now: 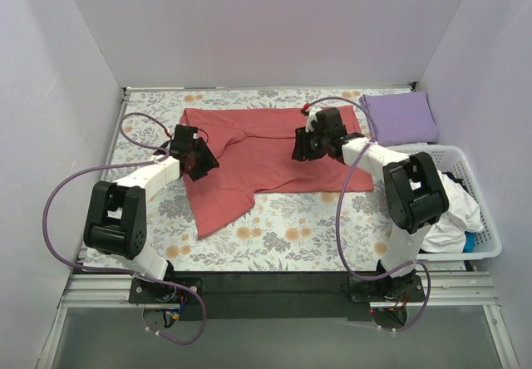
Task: Fold and stack the t-shirts
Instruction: Fold the tshirt
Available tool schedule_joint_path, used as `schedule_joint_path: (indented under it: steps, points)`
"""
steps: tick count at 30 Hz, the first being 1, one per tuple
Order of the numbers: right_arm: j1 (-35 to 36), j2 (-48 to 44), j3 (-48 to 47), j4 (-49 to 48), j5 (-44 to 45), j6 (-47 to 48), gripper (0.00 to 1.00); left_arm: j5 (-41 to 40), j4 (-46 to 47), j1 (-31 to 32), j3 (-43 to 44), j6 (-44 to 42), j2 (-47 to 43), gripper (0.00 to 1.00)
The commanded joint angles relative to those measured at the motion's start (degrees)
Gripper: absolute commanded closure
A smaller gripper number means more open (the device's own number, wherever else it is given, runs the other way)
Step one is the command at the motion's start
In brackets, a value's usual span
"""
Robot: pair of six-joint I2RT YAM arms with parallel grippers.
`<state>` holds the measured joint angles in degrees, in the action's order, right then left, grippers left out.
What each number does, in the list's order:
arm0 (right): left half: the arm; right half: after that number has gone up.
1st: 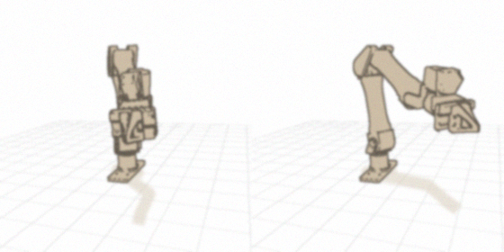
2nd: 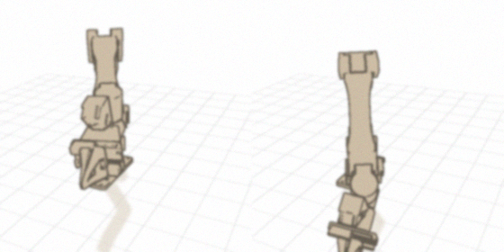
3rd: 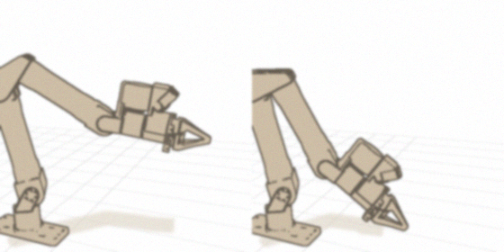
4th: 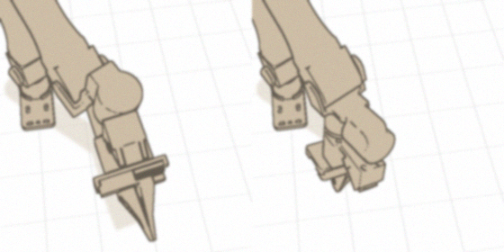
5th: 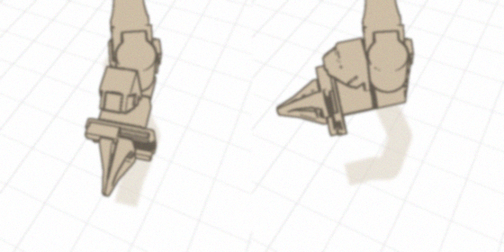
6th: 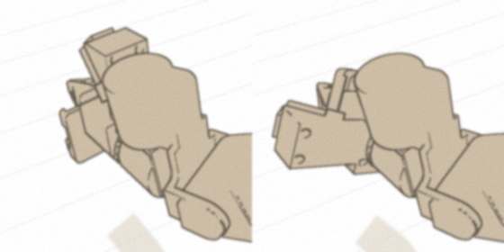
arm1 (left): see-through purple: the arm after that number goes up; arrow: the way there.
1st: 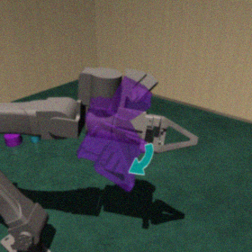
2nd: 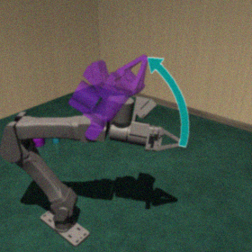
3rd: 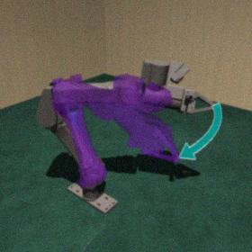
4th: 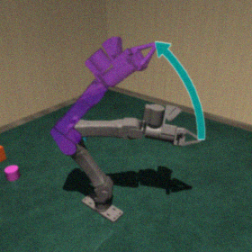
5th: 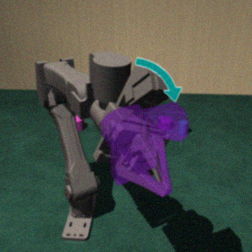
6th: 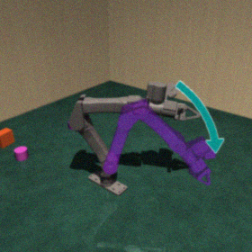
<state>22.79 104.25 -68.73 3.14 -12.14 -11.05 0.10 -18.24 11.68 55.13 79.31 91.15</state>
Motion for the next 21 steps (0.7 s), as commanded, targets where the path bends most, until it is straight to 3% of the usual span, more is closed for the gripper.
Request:
schedule_joint_path:
  steps: [1, 9, 21]
  points:
    - [3.3, -0.9, 3.5, 3.9, 0.8, -0.9, 0.53, -1.7, -2.8, 1.3, -2.7, -0.1, -3.4, 0.52]
    - [10.3, -5.5, 13.5, 8.9, 1.2, -0.7, 0.54, -0.5, -16.7, 2.0, -7.7, 3.1, -4.0, 0.62]
    - [19.4, -19.9, 27.9, 18.6, -4.1, -3.8, 0.51, 3.6, -36.1, 2.1, -16.6, 11.9, -27.6, 0.66]
